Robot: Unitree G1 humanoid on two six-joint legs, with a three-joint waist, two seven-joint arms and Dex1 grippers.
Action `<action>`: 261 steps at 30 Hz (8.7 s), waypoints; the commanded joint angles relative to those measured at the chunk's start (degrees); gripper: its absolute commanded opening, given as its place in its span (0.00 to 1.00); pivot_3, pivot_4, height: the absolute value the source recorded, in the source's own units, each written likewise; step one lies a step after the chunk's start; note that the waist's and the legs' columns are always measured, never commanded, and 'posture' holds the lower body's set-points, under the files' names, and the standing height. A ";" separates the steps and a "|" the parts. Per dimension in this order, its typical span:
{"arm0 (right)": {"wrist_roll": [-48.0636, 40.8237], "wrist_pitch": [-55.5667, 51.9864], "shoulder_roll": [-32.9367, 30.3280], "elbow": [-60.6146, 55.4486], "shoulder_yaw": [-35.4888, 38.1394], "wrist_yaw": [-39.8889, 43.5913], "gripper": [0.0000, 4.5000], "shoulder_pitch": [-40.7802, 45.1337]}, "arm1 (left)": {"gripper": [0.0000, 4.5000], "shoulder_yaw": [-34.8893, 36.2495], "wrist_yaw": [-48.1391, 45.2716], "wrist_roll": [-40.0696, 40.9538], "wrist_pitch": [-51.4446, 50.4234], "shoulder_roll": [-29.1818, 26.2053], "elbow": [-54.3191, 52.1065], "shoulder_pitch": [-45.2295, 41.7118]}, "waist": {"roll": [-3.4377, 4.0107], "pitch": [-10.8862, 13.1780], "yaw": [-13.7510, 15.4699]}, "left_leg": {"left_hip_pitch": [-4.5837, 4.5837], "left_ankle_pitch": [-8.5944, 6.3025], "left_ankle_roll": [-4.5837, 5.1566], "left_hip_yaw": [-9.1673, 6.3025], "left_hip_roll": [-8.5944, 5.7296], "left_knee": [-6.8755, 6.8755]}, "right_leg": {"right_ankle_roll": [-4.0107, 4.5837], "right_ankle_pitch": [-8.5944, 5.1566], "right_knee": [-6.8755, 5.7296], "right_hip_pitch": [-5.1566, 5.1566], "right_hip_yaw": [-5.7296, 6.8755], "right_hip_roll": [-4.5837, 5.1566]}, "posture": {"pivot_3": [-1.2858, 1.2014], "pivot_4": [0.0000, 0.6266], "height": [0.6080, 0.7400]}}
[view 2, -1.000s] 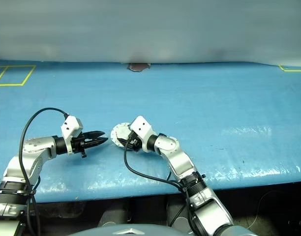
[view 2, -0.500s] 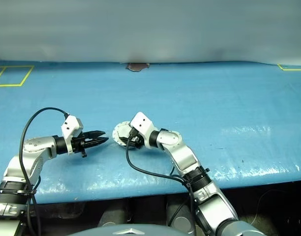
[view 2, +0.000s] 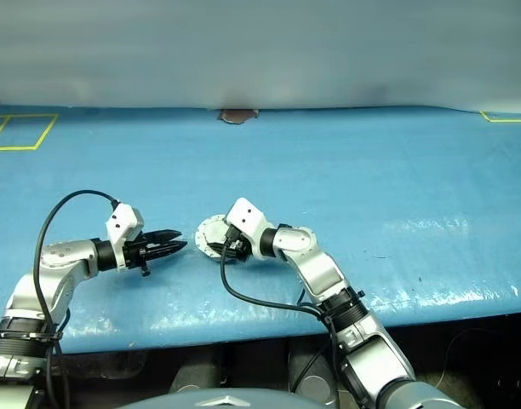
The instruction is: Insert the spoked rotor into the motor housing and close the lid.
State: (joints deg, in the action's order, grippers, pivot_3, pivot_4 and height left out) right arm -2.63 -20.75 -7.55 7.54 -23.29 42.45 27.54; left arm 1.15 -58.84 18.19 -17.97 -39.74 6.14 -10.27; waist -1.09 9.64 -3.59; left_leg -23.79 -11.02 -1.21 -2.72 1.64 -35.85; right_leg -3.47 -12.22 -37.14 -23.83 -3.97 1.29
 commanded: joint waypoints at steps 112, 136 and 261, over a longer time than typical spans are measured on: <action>3.98 2.00 -4.55 13.88 -3.53 6.97 0.67 6.27 | 0.33 -0.75 0.29 0.44 0.22 2.28 -3.78 1.28 | 0.09 -0.09 0.22 | 0.23 0.00 0.00 0.00 -0.03 -0.08 | 0.00 0.00 -0.02 0.23 0.00 0.05 | 0.52 0.24 1.00; 4.82 1.91 -4.00 15.25 -3.31 4.36 0.67 5.71 | 0.04 2.16 0.03 8.98 -7.01 5.45 -4.80 -2.53 | 0.34 -0.47 -0.05 | 0.38 0.06 0.06 -0.01 -0.04 -0.10 | -0.02 0.01 -0.03 0.37 0.04 0.07 | 0.52 0.24 1.00; -65.83 -32.43 19.74 -0.39 35.22 -32.72 0.26 -12.72 | 0.00 8.69 9.22 13.87 -10.03 14.59 -2.03 -3.77 | 0.32 -0.28 0.05 | -0.24 0.03 0.05 -0.07 -0.03 0.30 | -0.01 -0.02 0.40 -0.12 0.10 0.13 | 0.52 0.24 1.00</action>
State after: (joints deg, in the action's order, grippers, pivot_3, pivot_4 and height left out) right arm -64.74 -54.88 4.61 8.93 10.66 9.51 15.38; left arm 5.69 -51.04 27.83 -25.57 -24.99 6.06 -12.41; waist -0.77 9.36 -3.55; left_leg -24.16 -10.99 -1.15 -2.81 1.61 -35.56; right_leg -3.49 -12.23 -36.75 -24.07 -3.84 1.39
